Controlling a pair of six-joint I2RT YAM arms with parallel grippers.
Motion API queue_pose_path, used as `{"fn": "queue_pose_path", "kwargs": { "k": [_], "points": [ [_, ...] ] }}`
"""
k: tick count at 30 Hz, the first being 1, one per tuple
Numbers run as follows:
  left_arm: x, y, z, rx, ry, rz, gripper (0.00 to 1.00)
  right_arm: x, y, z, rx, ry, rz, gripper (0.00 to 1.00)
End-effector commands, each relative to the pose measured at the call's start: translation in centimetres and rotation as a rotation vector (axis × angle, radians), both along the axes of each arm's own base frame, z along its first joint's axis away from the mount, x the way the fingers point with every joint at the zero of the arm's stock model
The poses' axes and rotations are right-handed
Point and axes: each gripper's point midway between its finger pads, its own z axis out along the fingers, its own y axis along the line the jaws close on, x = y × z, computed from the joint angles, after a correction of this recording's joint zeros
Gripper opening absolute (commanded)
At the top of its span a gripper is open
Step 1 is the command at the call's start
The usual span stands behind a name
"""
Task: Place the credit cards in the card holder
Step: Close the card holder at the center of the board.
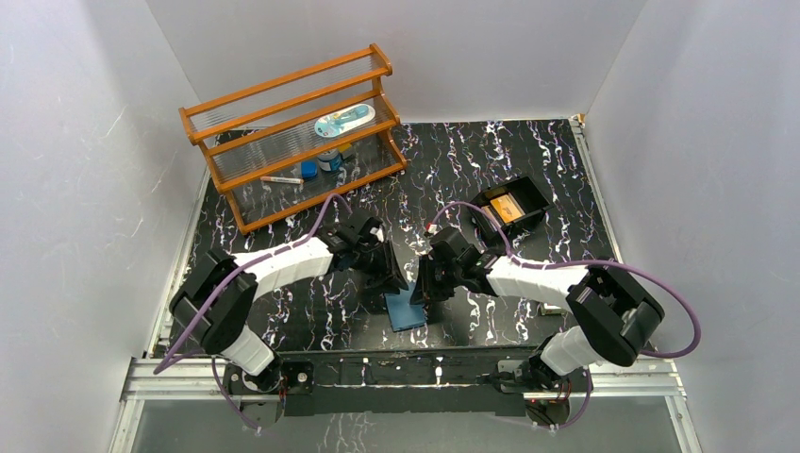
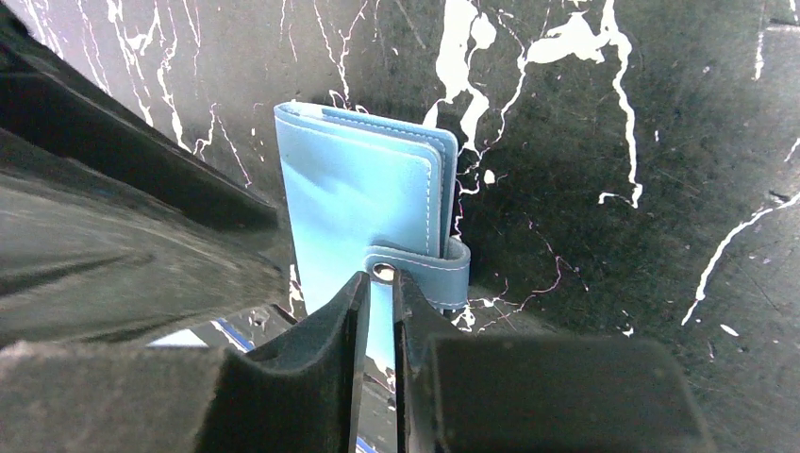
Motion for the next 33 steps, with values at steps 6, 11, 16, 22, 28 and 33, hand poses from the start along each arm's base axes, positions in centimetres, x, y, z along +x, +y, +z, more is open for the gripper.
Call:
{"fn": "queue_pose_path", "kwargs": {
  "k": [6, 11, 16, 22, 28, 33],
  "points": [
    [-1.9, -1.4, -2.1, 0.012, 0.067, -0.036, 0.27, 0.0, 0.4, -0.2, 0.040, -0.003, -0.003, 0.21],
    [-2.0, -1.1, -3.2, 0.043, 0.070, -0.031, 0.25, 0.0, 0.4, 0.2, 0.051, -0.010, -0.006, 0.21],
    [-2.2, -0.7, -4.3, 0.071, 0.079, -0.035, 0.23, 0.0, 0.6, 0.9, 0.059, -0.016, -0.001, 0.22],
    [-2.4, -0.2, -4.9, 0.093, 0.079, -0.037, 0.12, 1.0, -0.2, 2.2, 0.029, -0.075, -0.027, 0.28],
    [-2.5, 0.2, -5.1, 0.112, 0.077, -0.041, 0.11, 1.2, -0.8, 1.7, 0.015, -0.065, -0.044, 0.33],
    [-2.6, 0.4, -5.2, 0.122, 0.074, -0.044, 0.11, 1.4, -1.2, 1.0, 0.006, -0.052, -0.061, 0.34]
  ]
}}
